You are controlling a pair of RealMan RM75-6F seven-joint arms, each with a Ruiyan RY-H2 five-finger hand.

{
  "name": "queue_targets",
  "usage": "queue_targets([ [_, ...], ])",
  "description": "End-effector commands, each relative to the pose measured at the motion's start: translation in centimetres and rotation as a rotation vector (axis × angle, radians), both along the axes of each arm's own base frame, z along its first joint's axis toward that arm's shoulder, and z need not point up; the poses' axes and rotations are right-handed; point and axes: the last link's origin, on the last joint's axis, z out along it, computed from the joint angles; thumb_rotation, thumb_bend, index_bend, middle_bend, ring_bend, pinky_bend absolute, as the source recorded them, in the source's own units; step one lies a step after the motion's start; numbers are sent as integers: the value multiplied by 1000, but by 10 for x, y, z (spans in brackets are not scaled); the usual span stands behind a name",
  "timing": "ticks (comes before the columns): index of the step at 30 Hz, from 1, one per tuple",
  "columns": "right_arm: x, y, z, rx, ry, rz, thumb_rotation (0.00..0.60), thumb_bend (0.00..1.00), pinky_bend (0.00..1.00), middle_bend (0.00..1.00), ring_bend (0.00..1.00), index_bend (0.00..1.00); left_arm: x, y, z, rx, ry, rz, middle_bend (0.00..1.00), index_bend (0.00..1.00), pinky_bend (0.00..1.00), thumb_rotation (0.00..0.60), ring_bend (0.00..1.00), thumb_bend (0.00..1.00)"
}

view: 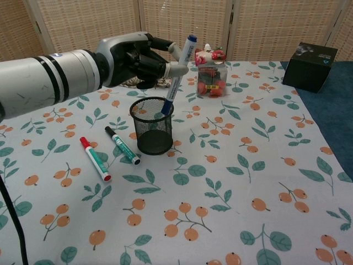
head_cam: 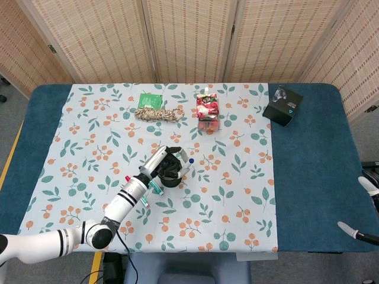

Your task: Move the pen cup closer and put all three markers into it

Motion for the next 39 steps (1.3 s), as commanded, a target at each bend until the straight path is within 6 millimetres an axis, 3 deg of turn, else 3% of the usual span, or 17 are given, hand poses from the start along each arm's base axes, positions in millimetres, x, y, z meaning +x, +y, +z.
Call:
queue_targets([
  [1,-2,3,3,-7,3,-4,600,49,0,0,0,0,1,1,-8,-11,-9,-2,1000,595,915,600,967,376],
  [11,-1,9,0,-6,14,6,600,49,0,0,0,0,-14,4,-13,15,-15,-6,1000,599,915,600,967,376],
  [26,3,6,-7,-2,32,6,600,49,0,0,0,0,-12,-3,13,46,-38,-28,1000,600,915,600,967,376],
  [37,7,6,-14,8,51,21,600,49,0,0,0,0,-33,6,8,39,-24,1,1000,597,915,600,967,376],
  [39,8,6,-15,10,52,22,600,49,0,0,0,0,-37,6,6,41,-6,-7,1000,547,915,600,965,371],
])
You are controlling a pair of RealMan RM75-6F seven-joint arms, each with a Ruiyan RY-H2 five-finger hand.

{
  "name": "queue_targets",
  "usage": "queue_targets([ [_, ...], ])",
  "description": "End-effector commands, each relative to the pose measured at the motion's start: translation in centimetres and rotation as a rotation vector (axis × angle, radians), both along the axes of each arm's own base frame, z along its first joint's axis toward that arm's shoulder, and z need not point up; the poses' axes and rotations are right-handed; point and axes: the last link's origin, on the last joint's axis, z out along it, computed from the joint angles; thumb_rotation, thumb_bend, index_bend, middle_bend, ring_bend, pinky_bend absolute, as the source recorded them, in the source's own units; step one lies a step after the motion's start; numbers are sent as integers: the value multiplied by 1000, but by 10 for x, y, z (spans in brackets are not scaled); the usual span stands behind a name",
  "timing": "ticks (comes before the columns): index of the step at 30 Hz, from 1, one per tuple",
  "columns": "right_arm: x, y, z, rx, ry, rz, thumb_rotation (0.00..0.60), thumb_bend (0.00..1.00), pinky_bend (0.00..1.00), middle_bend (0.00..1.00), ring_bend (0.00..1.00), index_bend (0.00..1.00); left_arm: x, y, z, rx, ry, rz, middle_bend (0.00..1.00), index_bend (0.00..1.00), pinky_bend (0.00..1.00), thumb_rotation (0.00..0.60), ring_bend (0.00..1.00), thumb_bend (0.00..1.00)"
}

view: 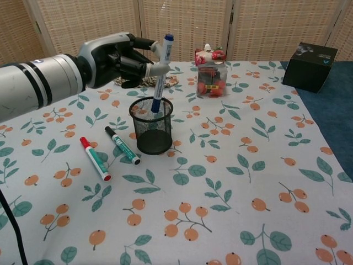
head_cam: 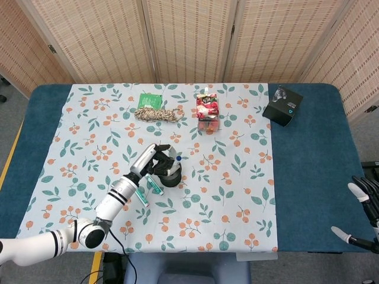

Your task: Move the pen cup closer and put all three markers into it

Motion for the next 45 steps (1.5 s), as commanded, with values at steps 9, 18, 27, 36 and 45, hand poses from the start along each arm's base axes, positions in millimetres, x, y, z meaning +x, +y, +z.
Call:
queue_targets([
  [9,1,3,-1,-6,2,7,600,48,0,0,0,0,-12,-4,-6,-8,84,-58,985,165,914,600,937,198],
  [18,1,1,-3,20,15,11,600,48,0,0,0,0,-37,-69,42,122,203,-246,984,304,914,600,936,198],
  [27,7,1,-13,38,34,24,600,48,0,0,0,0,-83,-129,66,159,617,-448,984,377,914,600,936,197],
  [36,9,-5,-24,67,66,7,600,48,0,0,0,0,-84,-112,40,264,855,-661,983,460,914,600,936,246],
  [45,10,-4,-26,74,81,10,600,49,0,0,0,0,-75,-91,25,330,996,-805,983,496,914,600,936,308],
])
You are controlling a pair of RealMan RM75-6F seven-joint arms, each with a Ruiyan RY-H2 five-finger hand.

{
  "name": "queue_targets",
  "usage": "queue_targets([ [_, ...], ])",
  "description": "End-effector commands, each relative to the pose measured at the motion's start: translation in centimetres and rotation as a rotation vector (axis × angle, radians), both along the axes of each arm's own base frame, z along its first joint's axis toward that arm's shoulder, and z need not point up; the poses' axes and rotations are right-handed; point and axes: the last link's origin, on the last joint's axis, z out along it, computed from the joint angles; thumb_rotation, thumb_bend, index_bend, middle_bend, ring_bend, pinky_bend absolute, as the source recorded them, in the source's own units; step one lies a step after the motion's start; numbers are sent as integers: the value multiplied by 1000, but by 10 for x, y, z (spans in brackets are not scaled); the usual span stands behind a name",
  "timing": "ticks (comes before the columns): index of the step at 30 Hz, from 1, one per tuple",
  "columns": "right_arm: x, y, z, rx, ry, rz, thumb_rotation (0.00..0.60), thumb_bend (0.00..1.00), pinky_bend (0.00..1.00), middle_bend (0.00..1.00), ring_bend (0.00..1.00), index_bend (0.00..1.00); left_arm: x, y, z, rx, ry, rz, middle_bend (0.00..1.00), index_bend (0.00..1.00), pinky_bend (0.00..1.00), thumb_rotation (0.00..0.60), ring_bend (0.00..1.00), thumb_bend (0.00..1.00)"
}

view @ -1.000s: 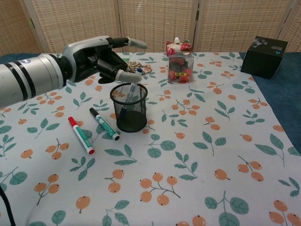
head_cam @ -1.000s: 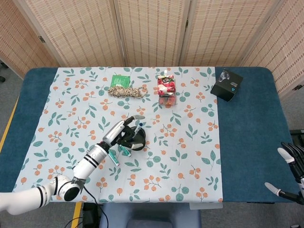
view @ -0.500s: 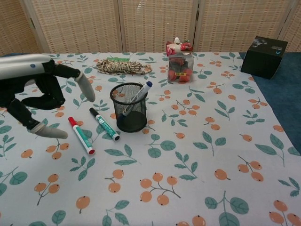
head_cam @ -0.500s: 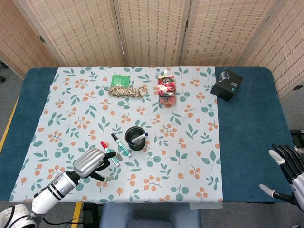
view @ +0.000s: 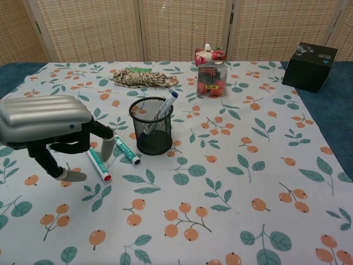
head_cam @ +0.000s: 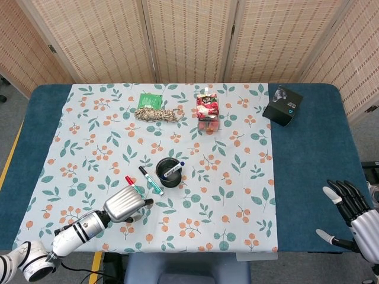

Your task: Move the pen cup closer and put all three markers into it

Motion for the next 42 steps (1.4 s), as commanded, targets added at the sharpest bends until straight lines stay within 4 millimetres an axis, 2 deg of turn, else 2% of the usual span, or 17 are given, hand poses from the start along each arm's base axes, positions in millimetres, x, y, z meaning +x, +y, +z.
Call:
queue_targets([
  [1,0,0,0,-1,0,1,600,49,0,0,0,0,4,7,-6,12,52,-49,983,497,914,600,936,313],
  [13,1,0,-1,2,6,1,600,48,0,0,0,0,15,31,-28,-19,209,-105,983,500,914,600,936,343],
  [23,0,0,2,-6,1,-1,600,49,0,0,0,0,20,45,-35,-32,236,-101,983,500,914,600,936,343],
  [42,0,3,4,-4,-6,1,600,48,0,0,0,0,8,50,-40,-32,307,-109,983,489,914,600,936,343],
])
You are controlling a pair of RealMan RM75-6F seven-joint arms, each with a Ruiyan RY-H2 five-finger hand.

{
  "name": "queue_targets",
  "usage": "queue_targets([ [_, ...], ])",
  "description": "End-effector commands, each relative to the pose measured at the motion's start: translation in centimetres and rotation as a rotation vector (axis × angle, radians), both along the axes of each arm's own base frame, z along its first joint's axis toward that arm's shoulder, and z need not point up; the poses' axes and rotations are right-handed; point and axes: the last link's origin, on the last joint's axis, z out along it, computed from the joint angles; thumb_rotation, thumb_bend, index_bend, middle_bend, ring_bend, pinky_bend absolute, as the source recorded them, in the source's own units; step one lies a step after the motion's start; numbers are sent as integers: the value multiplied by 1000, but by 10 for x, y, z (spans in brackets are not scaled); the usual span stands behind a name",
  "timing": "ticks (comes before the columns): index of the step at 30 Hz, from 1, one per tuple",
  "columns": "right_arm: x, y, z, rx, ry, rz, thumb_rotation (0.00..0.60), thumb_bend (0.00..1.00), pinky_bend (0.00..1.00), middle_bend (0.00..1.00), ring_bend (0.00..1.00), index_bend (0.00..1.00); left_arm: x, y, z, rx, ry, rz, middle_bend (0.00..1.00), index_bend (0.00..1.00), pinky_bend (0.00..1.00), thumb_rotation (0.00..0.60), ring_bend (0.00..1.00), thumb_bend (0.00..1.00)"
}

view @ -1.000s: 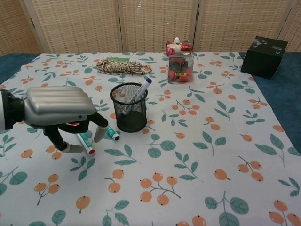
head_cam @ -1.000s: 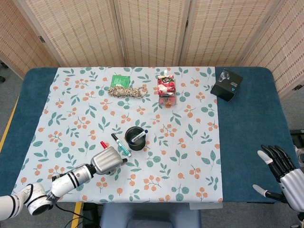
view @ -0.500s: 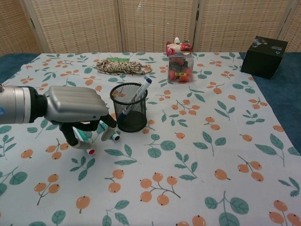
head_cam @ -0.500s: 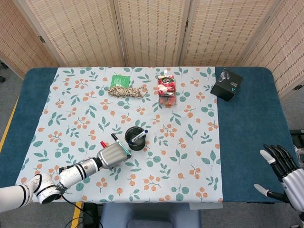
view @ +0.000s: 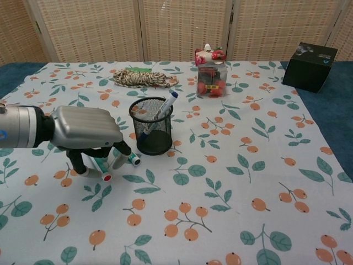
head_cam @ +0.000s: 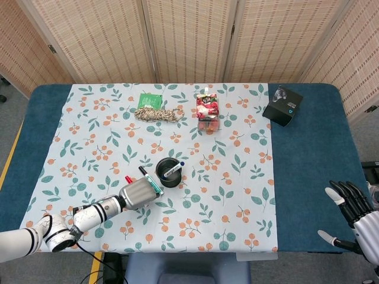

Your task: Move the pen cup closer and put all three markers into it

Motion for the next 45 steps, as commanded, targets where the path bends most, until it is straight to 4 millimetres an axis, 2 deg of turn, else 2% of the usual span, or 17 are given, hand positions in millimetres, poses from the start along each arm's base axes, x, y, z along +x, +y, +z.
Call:
queue_targets([
  [1,0,0,0,1,0,0,600,48,0,0,0,0,-1,-1,0,-1,1,3,983,489,914,600,936,343],
  [13,1,0,-1,2,1,2,600,49,0,0,0,0,-9,-2,-11,-15,-14,28,983,497,914,600,936,343],
  [20,1,1,0,-1,0,6,600,49,0,0,0,0,-11,-1,-17,-18,-35,28,986,576,914,600,937,344],
  [30,1,2,0,-9,-3,9,600,49,0,0,0,0,-10,-1,-8,2,-69,24,999,627,916,600,936,353],
  [35,2,2,1,-10,-6,11,600,49,0,0,0,0,-3,-9,17,33,-136,37,1000,631,919,600,938,353],
  [38,2,2,1,-7,-13,14,600,49,0,0,0,0,6,-17,45,72,-222,74,1000,631,922,600,941,353],
  [42,1,0,1,4,-16,13,600,48,0,0,0,0,25,-29,86,107,-400,193,1000,631,925,600,943,354],
  [45,1,-3,0,11,-21,7,600,49,0,0,0,0,42,-32,110,144,-496,210,1000,634,926,600,943,353],
])
